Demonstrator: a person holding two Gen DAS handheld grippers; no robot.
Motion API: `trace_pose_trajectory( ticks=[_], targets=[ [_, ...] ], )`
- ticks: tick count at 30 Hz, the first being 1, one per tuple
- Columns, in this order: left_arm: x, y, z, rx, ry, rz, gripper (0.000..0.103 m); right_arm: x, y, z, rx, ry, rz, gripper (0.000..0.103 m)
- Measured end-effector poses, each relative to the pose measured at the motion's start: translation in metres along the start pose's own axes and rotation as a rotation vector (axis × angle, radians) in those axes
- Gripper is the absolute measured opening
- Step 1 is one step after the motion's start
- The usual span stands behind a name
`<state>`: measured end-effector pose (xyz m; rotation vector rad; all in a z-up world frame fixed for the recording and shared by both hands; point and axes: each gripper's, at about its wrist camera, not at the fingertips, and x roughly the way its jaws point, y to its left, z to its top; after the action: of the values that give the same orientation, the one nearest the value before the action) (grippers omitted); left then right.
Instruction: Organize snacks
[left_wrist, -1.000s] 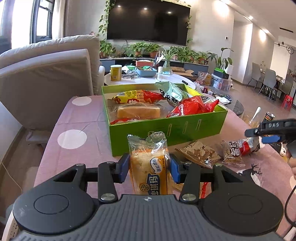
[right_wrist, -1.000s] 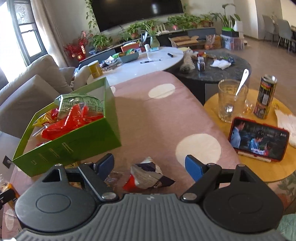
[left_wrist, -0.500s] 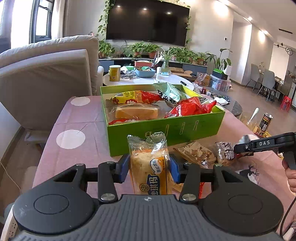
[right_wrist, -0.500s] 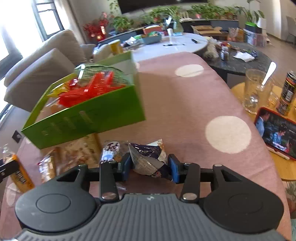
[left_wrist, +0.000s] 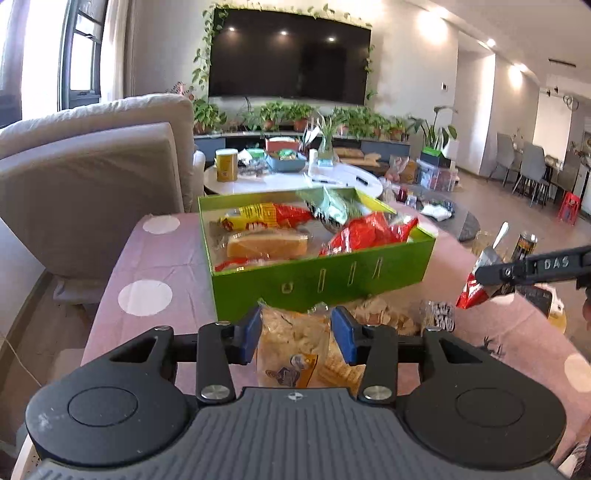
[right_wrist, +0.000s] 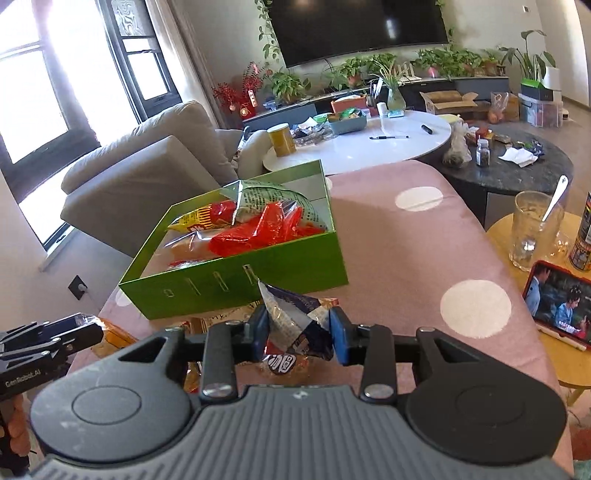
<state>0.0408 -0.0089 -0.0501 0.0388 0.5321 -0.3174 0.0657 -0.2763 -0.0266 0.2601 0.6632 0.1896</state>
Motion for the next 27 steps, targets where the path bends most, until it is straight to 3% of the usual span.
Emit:
trace_pose_trajectory(
  ticks=[1,2,6,11,17,22,27],
  targets=[
    [0.003,-0.001,-0.003,0.017,0.006,0.014,0.062,0.000,0.000,0.000,0.000,0.002,0.002,0.041],
    [0.007,-0.003,-0.006,0.033,0.018,0.030,0.069,0.001,0.000,-0.001,0.005,0.007,0.007,0.041],
    [0.029,-0.007,-0.018,0.054,0.090,0.044,0.069,0.006,-0.001,-0.004,0.025,0.030,0.033,0.041],
    [0.039,-0.004,-0.024,0.060,0.142,0.060,0.060,0.007,0.001,-0.006,0.026,0.036,0.040,0.041],
    [0.021,0.001,-0.030,0.079,0.160,0.066,0.073,0.010,0.001,-0.009,0.026,0.046,0.045,0.041],
    [0.015,0.013,-0.045,0.074,0.201,0.071,0.073,0.011,0.007,-0.012,0.017,0.061,0.067,0.041],
    [0.015,0.018,-0.049,0.055,0.212,0.059,0.054,0.009,0.018,-0.013,-0.002,0.066,0.087,0.041]
  ],
)
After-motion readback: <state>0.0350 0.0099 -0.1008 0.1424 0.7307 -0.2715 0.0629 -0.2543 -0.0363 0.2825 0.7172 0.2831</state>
